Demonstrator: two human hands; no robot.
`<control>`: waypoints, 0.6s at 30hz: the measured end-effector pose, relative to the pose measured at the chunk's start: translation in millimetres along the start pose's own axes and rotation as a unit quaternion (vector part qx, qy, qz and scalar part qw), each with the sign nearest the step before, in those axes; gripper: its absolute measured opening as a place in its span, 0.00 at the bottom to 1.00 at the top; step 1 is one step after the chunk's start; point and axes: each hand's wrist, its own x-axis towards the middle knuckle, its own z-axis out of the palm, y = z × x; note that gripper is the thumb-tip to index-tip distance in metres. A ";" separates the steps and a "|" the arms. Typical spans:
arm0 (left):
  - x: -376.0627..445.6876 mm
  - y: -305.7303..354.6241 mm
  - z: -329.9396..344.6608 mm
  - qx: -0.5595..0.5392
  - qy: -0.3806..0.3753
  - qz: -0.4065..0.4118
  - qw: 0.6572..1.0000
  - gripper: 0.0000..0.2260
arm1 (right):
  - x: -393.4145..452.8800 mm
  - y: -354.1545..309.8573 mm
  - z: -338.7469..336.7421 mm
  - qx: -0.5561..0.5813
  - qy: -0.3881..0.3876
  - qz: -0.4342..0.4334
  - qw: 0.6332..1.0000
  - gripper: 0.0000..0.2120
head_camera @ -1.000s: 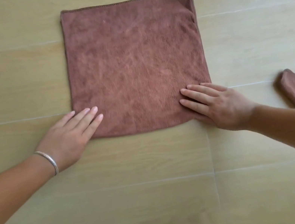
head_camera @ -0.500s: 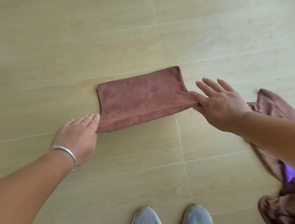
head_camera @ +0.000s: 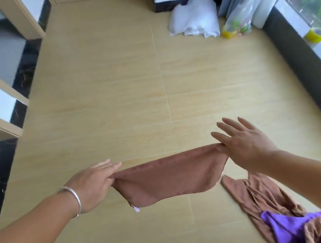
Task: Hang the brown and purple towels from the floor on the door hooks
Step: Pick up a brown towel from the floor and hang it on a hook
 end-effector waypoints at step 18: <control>-139.2 71.2 -364.6 0.035 0.178 -0.043 0.982 0.19 | -73.7 68.0 -387.8 0.028 0.157 0.019 0.987 0.23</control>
